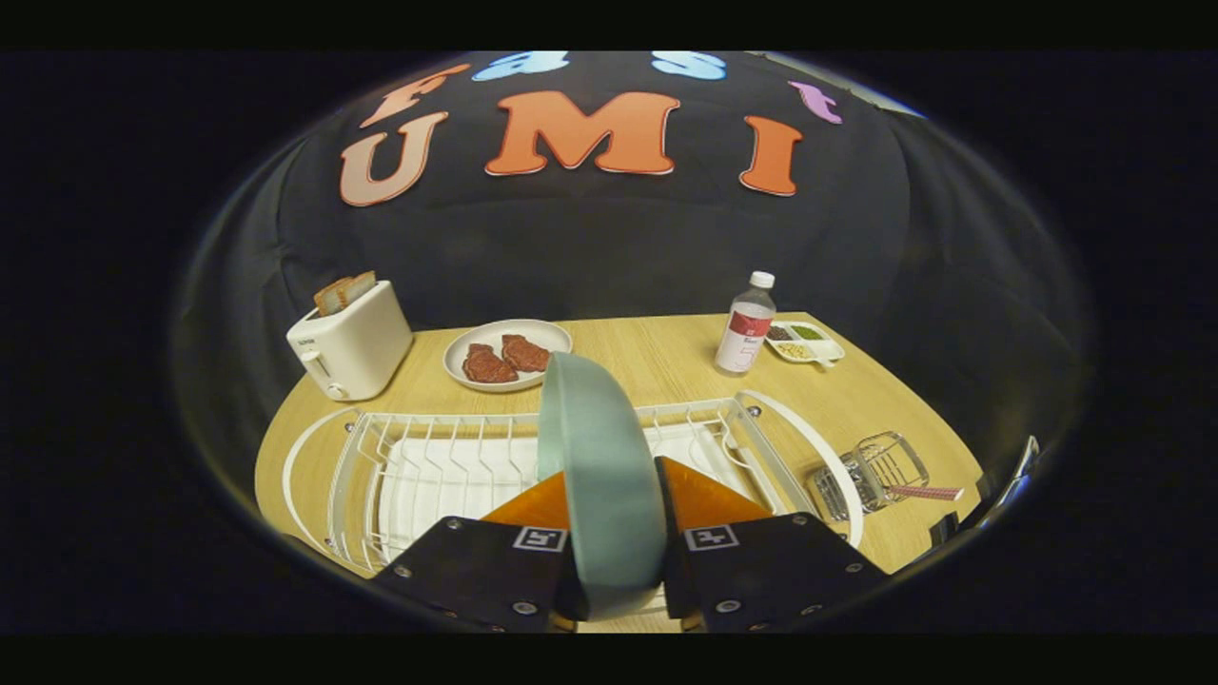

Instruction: Take the plate from the dish rack, then take the spoon from the basket and place it into the plate.

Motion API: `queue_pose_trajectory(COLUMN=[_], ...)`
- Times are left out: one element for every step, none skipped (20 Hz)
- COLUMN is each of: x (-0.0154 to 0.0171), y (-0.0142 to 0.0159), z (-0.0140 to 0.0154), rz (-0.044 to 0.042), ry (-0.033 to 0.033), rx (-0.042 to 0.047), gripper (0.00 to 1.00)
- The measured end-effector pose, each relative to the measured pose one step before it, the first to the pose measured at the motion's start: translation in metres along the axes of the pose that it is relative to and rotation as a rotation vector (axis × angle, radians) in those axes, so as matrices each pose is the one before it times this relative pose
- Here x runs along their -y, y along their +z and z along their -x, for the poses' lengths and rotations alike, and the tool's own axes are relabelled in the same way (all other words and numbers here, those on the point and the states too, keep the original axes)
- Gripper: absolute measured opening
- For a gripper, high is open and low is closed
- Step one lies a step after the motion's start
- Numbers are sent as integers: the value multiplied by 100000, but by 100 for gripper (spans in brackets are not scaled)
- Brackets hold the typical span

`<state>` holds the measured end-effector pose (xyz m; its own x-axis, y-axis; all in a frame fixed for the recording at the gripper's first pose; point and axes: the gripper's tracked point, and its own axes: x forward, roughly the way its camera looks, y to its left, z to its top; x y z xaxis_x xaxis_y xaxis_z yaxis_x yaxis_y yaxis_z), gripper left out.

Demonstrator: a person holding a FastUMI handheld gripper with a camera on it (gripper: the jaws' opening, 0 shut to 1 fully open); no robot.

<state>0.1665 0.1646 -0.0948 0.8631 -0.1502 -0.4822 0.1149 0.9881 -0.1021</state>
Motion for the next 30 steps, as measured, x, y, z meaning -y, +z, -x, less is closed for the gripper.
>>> queue_pose_trajectory(x=[28,-33,6,-41,-111,-119,-142,-81,-79,-20,52,-14,-73,54,194,153,315,281,282,266,304,326,287,194,326,274,162,61,185,417], y=[142,148,116,167,239,256,291,284,417,334,419,123,-44,-51,-8,-101,-75,34,153,172,208,191,189,-3,61,-85,-61,36,49,68], z=[148,124,20,92,177,68,189,180,176,160,134,121,93,-3,73,-45,89,-12,120,110,254,315,301,403,423,497,589,612,689,660], rz=[-164,699,1389,1346,1250,1222,1223,1898,1646,1591,1272,1147,544,67,-858,-711,-232,-550,-939,-928,-654,-608,-613,-606,-856,-1096,-1668,-1955,-1550,-849], ry=[-55,-25,-220,-530,-656,-740,-1085,-1066,-1090,-1369,-1300,-767,-262,76,-33,-127,-174,-147,162,203,238,206,472,747,781,1133,1788,2268,2072,1498], rx=[291,415,685,945,846,943,861,776,768,975,1088,605,-101,-65,68,6,-35,313,264,441,572,698,655,403,289,144,-91,300,405,557], gripper=[30,30,30,30,30,30,30,30,30,30,30,30,30,30,30,30,30,30,30,30,30,30,30,30,30,30,30,30,30,30])
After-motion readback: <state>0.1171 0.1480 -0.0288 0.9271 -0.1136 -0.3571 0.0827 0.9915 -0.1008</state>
